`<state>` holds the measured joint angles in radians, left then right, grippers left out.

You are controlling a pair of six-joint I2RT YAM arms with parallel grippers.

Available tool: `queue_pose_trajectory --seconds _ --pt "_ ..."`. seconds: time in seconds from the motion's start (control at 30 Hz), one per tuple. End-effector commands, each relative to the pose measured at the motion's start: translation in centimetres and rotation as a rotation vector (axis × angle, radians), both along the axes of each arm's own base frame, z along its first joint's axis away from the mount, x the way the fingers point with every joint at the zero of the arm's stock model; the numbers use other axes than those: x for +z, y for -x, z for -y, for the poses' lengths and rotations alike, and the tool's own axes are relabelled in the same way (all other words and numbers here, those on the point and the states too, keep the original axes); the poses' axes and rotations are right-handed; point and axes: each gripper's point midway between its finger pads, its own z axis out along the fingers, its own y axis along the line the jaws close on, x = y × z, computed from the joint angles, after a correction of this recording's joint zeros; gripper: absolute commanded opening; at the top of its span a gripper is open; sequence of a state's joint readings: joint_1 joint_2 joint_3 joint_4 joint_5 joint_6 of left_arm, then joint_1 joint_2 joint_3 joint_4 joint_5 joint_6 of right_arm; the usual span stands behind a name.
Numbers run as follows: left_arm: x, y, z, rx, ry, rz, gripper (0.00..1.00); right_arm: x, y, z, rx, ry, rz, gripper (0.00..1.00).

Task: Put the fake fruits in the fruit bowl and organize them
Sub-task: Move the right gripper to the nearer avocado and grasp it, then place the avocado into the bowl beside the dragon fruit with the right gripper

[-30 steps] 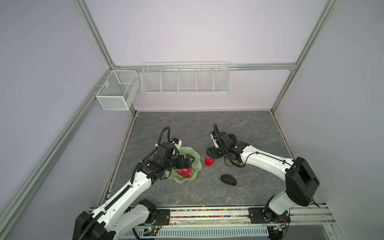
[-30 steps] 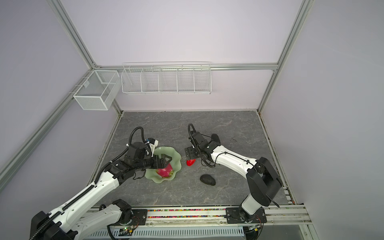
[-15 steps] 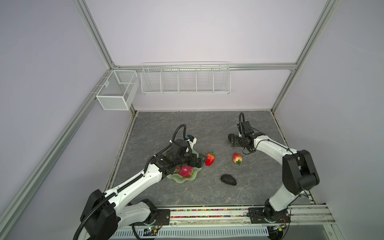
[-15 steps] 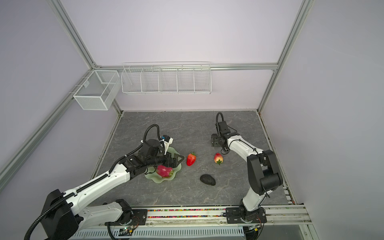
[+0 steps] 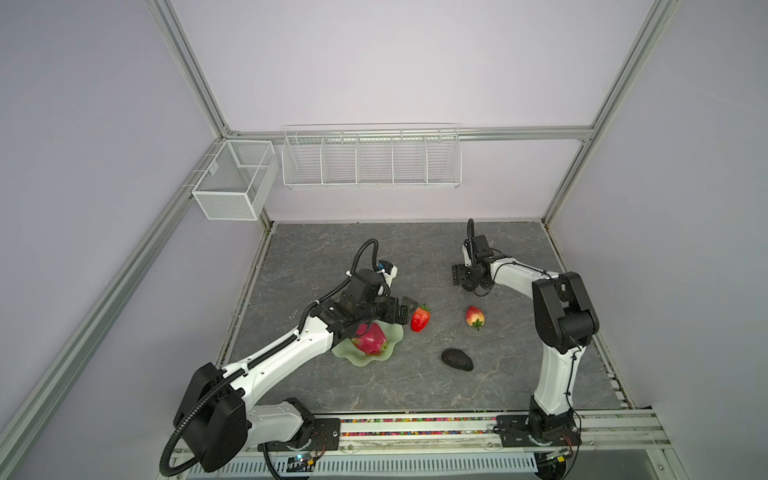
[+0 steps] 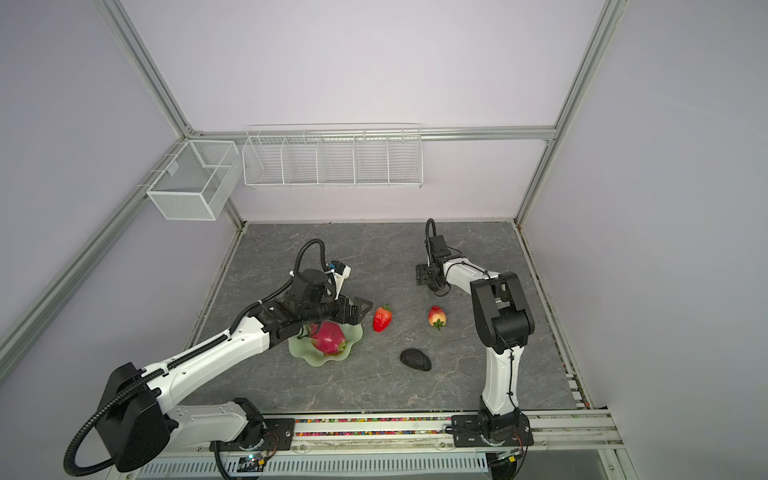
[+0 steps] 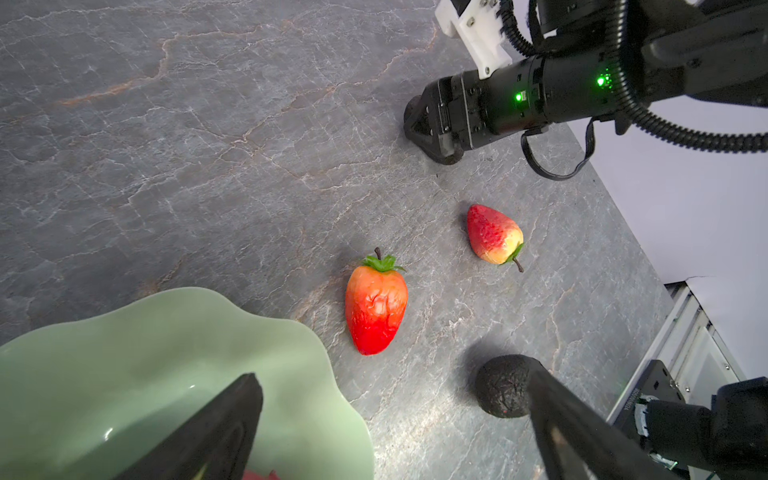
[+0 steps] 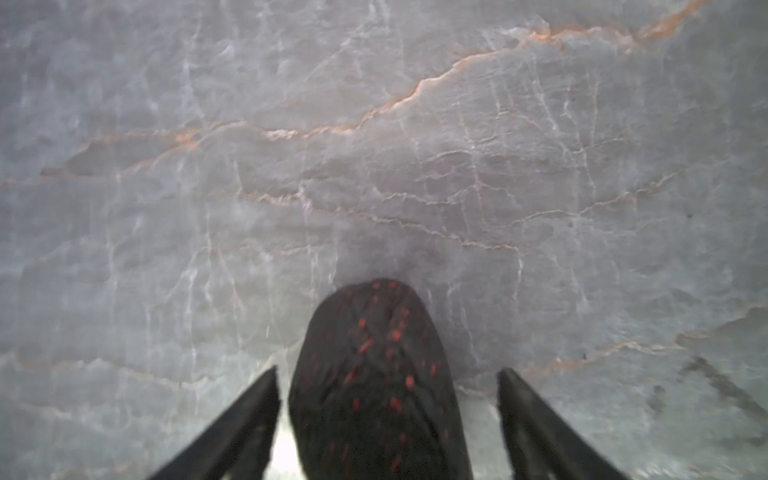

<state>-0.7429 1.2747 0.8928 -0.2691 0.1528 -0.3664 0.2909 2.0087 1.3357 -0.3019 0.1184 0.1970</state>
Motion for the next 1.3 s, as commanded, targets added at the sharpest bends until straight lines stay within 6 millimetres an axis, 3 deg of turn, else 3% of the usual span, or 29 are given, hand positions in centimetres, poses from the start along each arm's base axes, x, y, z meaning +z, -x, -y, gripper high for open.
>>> queue_pose_trajectory --seconds 0.0,0.17,0.3,0.4,0.57,0.73,0.83,1.0,1.27 --pt "1.2 -0.7 0.5 0.012 0.009 0.027 0.99 -0.7 0.1 0.3 0.013 -0.022 -0.031 0.62" --pt "1.2 -1.1 0.6 0.013 -0.001 0.034 0.99 0.8 0.6 -0.4 0.045 -0.057 -0.018 0.48" --pt "1.5 -1.5 0.0 0.05 -0.017 0.05 0.99 3.9 1.8 -2.7 0.114 -0.094 0.04 0.42" --pt "1.3 -2.0 -2.3 0.168 -0.052 0.049 0.99 6.7 3.6 -6.6 0.236 -0.128 0.083 0.42" --pt "0.3 -2.2 -7.0 0.333 -0.096 -0.02 1.0 11.0 7.9 -15.1 0.481 -0.245 0.13 0.42" --pt "-0.4 -0.7 -11.3 0.474 -0.136 -0.075 0.99 13.0 11.5 -22.5 0.661 -0.425 0.095 0.42" --pt "-0.4 0.5 -13.5 0.539 -0.132 -0.071 0.99 13.0 12.9 -25.8 0.736 -0.462 0.071 0.43" --pt "-0.5 2.1 -15.4 0.582 -0.102 -0.056 0.99 11.6 14.8 -29.9 0.838 -0.484 0.029 0.43" --pt "-0.3 3.0 -16.4 0.604 -0.097 -0.047 0.99 7.9 16.7 -32.7 0.905 -0.436 -0.047 0.43"
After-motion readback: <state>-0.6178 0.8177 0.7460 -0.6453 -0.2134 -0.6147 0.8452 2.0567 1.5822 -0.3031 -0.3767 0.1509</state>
